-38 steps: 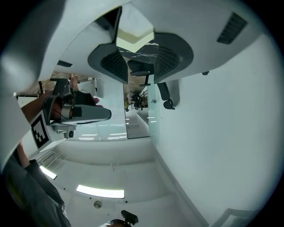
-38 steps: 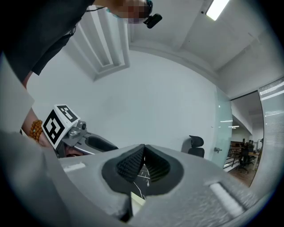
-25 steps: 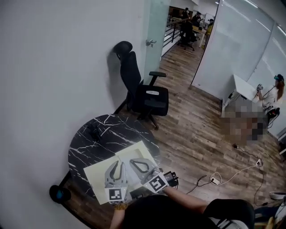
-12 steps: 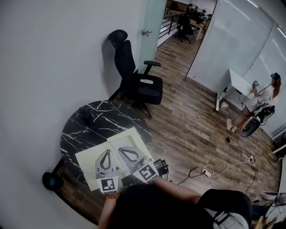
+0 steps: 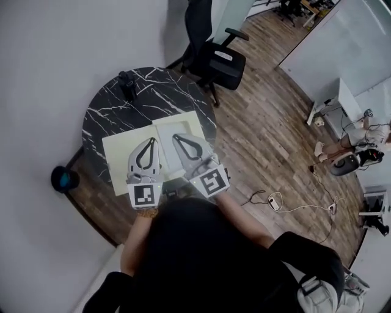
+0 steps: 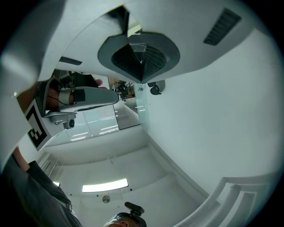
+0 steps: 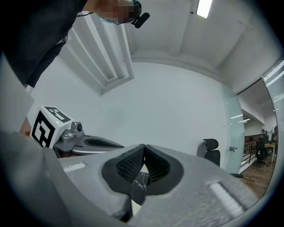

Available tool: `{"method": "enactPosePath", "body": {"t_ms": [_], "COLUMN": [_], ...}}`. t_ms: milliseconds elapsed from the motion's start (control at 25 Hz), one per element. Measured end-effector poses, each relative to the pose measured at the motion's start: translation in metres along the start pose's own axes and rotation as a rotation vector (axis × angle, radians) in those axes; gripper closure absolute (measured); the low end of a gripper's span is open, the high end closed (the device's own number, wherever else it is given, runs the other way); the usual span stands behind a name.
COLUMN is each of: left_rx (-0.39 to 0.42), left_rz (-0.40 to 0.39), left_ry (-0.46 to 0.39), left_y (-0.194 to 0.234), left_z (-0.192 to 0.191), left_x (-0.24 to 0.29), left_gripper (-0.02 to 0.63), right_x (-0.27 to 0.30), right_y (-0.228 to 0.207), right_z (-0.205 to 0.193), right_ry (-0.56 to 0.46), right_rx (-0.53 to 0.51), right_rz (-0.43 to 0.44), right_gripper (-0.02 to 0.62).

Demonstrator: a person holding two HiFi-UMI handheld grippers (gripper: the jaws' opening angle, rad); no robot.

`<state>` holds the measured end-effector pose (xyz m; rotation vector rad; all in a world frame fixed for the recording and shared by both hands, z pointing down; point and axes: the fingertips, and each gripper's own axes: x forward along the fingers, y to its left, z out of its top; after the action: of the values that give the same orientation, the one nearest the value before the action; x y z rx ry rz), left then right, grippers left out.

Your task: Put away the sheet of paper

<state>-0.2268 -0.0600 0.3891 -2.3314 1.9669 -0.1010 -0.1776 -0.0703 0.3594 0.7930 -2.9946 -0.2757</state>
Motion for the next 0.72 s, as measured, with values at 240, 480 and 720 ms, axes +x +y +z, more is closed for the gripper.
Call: {"method": "enactPosePath", "body": {"t_ms": [240, 480, 720], "left_rx": [-0.008, -0.001, -0.022], "left_rz": [-0.030, -0.076, -0.094], "left_ry": [0.018, -0.008, 0.020], "left_y": [-0.005, -0.024, -0.030], "left_z": [-0.001, -0.002, -0.009], "left_x": [0.001, 0.008, 0.011], "left_gripper": [0.603, 0.603, 0.603], "right_x": [-0.009, -0.027, -0.044], "right_y": [-0.014, -0.046, -0.067], "right_z": [0.002, 0.005, 0.009], "right_ry": [0.009, -0.008, 0.001], "right_rx": [-0.032, -0.026, -0.046], "right_rz": [0.000, -0.048, -0.081], "right_gripper": [0.597, 0.597, 0.598]}}
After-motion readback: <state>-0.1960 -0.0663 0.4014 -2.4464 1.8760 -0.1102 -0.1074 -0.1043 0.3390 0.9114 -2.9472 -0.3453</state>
